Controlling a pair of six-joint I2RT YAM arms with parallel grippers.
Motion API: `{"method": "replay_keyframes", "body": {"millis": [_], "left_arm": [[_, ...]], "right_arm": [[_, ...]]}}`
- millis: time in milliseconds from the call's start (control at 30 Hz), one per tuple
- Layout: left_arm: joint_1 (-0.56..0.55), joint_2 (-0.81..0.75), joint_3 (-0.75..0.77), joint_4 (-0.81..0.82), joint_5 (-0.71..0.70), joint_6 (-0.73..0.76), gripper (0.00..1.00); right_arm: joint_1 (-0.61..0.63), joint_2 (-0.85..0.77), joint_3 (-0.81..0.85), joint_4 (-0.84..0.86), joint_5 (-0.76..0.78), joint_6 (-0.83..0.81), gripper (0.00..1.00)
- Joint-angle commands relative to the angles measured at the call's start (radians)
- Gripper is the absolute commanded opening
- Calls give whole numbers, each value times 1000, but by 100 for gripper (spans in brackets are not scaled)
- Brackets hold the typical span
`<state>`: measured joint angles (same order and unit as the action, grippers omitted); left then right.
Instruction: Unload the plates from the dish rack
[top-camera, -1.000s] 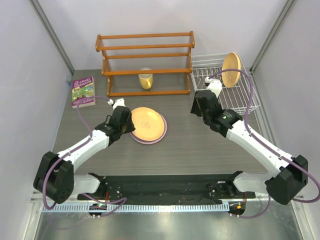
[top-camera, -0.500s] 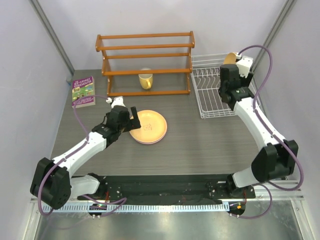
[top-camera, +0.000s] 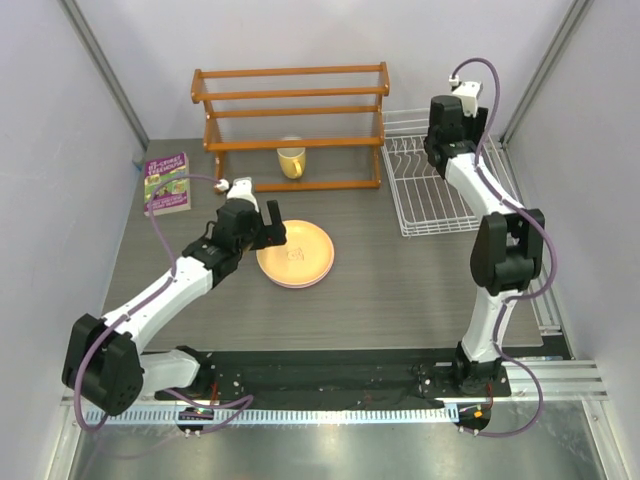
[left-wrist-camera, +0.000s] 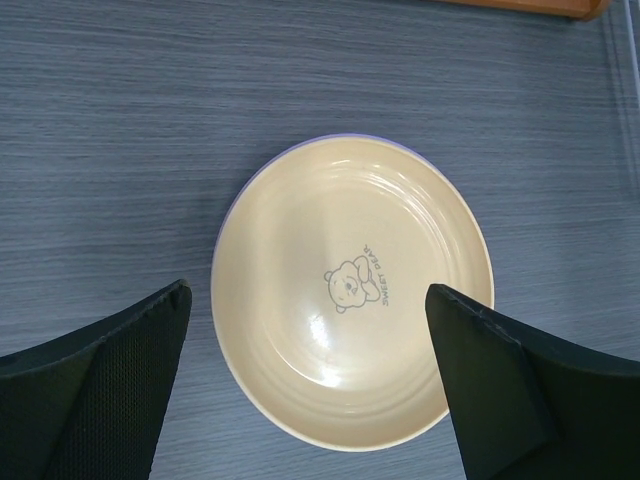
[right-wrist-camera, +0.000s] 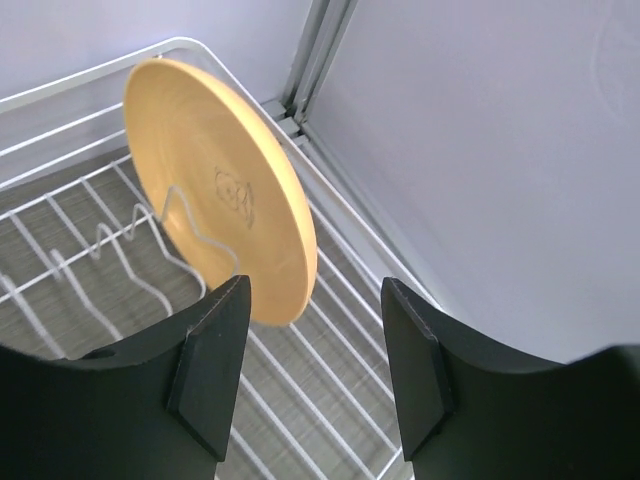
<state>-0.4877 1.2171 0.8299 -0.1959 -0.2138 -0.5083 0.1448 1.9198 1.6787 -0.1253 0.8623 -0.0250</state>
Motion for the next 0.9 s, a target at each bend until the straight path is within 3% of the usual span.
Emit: {"method": "replay_keyframes", "body": {"millis": [0,200,533,600,633,733,867], "left_arm": [[3,28,34,61,25,34,99],[3,56,37,81,31,37,99],[3,102,54,96,45,44,100],[3,111,52,102,44,44,100],[3,111,54,101,45,47,99],[3,124,63,105,45,53,100],[3,145,78,111,57,54,100]], "right_arm": [[-28,82,136,116,40,-144,60],[-66,194,196,177,20,-234,60],[-94,277,233,148,-28,-197,57],[-94,283,245,135,-36,-197,49],[-93,286,248,135,-29,-196,31],[-94,275,251,131,-42,-193,2],[-93,249,250,131,-54,-210,1]]}}
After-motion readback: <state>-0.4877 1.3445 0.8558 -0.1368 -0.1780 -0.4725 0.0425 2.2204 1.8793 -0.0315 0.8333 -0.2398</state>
